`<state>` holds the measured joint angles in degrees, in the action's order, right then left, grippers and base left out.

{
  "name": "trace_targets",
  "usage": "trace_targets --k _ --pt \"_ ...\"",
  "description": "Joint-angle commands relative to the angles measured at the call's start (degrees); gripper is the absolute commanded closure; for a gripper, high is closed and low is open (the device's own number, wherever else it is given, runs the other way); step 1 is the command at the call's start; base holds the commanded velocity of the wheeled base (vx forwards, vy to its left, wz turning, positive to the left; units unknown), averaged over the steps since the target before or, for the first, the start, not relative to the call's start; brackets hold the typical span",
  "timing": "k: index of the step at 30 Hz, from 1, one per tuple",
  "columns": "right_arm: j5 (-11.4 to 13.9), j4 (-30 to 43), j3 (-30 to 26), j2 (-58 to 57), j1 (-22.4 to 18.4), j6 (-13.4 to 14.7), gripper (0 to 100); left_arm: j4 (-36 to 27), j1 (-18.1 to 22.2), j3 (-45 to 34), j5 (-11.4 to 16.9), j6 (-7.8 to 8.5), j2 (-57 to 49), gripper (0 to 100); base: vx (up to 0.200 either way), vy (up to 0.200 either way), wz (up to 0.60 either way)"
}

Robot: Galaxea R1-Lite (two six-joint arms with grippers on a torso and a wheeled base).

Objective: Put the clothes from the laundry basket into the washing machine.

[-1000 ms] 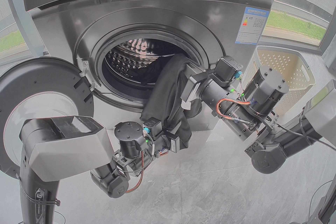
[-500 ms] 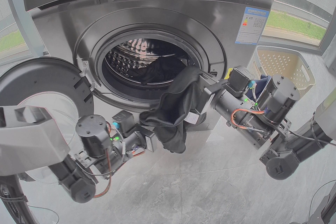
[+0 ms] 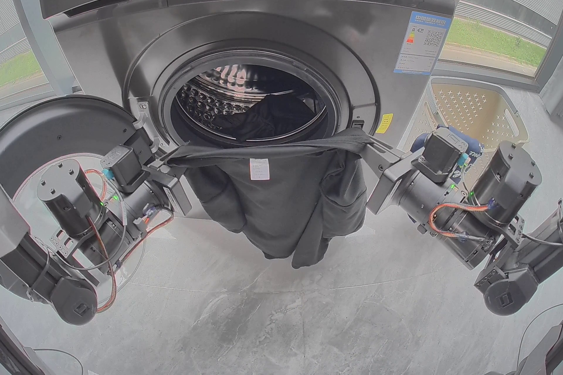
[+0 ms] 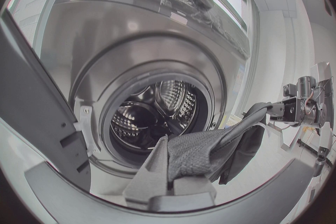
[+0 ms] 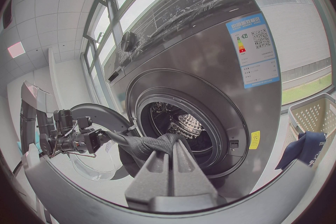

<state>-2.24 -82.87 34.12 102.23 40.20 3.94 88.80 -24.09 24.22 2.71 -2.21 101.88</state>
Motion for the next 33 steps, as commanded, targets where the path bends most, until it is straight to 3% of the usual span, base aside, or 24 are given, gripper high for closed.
trace_targets --k 1,12,33 --pt "-0.04 -0.10 -0.20 -1.24 0.05 0.02 100 0.06 -0.08 1.27 0.28 -0.08 -2.65 100 0.000 0.000 0.00" --pt "0.05 -0.27 -0.46 -0.89 0.75 0.02 100 -0.47 -0.43 6.98 0.11 -0.43 -8.27 100 0.000 0.000 0.00" --pt "-0.04 -0.98 2.27 -1.16 0.05 0.11 100 -2.93 -1.93 3.46 0.37 -0.08 -8.54 100 0.000 0.000 0.00"
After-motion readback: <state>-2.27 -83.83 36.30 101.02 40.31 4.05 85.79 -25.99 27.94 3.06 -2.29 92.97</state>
